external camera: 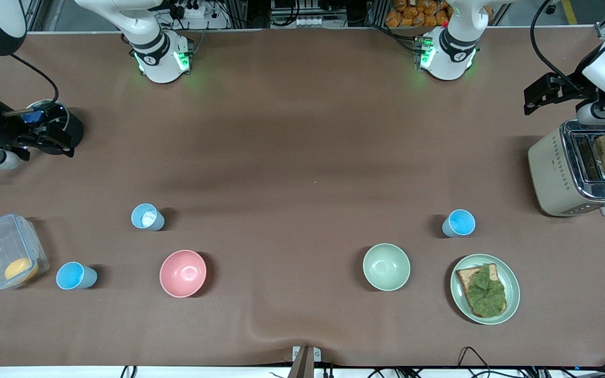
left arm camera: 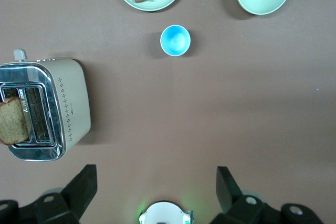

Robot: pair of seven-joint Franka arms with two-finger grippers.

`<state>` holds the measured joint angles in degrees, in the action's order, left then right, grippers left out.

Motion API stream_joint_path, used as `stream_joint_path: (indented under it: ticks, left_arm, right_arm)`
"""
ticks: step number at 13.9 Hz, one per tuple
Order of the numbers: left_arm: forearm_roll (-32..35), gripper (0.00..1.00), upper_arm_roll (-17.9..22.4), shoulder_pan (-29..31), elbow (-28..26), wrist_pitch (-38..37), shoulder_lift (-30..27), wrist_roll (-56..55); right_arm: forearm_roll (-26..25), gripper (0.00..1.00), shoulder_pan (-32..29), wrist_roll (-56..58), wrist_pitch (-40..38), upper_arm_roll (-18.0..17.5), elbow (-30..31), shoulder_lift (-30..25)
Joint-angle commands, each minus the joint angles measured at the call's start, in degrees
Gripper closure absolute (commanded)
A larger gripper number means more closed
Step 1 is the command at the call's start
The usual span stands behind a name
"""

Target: Stack blue cups with both arms

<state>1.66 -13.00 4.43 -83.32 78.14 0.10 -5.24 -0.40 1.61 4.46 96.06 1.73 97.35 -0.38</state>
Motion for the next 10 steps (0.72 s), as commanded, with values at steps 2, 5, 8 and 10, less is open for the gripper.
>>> stream_joint_path:
  ticks: [2,5,8,10]
  left_arm:
    - [-0.1,0.00,-0.5,0.6,0.1,-0.4,0.0,1.5]
    - [-2.4,0.00,0.2,1.5,0.4,-0.3,0.4,1.7]
    - [-2.6,0.00,0.2,1.3,0.4,-0.1,1.0,1.4]
    - [-2.7,0.00,0.2,1.5,0.4,-0.1,1.4,1.2]
  right_arm:
    - [-0.8,0.00,-0.6,-1.0,0.0,-0.7,0.5,-0.9]
    - [-0.8,0.00,-0.6,-1.0,0.0,-0.7,0.5,-0.9]
    - [-0.8,0.00,-0.6,-1.0,0.0,-0.7,0.5,-0.9]
    - [-0.8,0.00,-0.6,-1.0,-0.1,-0.7,0.5,-0.9]
